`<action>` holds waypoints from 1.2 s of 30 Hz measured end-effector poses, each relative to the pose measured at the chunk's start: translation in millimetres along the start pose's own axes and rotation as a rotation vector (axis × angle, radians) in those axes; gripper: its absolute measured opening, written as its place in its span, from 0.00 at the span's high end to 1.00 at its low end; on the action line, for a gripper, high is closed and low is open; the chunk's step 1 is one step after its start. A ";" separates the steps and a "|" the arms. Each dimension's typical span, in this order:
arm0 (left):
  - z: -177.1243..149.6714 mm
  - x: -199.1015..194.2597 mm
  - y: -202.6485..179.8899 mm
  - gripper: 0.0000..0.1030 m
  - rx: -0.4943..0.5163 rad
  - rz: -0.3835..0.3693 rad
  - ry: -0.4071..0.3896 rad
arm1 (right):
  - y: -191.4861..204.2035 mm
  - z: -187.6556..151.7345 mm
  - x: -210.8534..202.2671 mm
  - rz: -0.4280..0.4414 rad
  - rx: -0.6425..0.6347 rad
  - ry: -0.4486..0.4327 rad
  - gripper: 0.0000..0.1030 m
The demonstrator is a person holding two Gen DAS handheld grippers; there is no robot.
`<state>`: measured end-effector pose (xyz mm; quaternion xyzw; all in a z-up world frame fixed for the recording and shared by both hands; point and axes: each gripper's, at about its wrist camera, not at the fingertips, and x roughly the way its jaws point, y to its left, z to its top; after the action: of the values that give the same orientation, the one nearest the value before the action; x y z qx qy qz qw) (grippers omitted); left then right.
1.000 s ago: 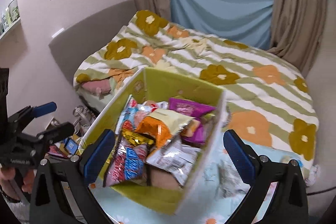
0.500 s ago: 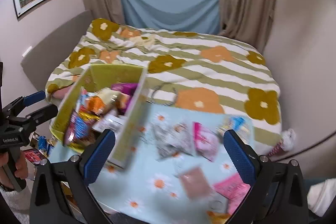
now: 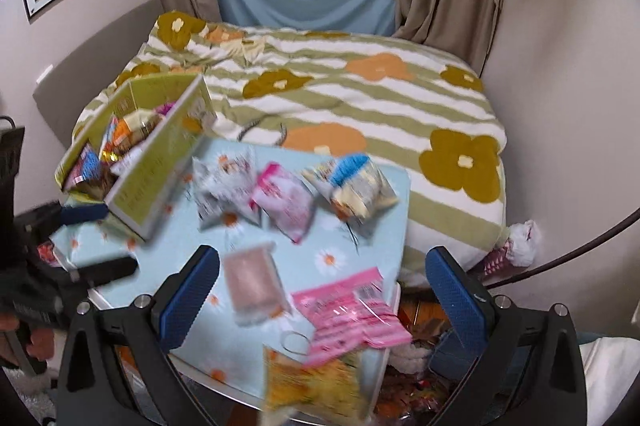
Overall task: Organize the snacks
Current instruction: 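Move both grippers back over the snacks left on the table, then grasp the yellow corn bag with the left gripper while the right grasps the pink MP bag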
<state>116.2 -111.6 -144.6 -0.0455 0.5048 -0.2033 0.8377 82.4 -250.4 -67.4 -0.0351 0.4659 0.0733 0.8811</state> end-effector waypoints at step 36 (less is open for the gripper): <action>-70.5 176.8 -121.7 0.37 0.350 -0.159 0.249 | -74.8 -64.9 135.2 0.232 -0.098 0.186 0.00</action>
<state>91.5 -282.0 -290.9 0.0861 0.5560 -0.3574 0.7455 116.6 -319.6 -216.1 -0.0304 0.5424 0.1938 0.8169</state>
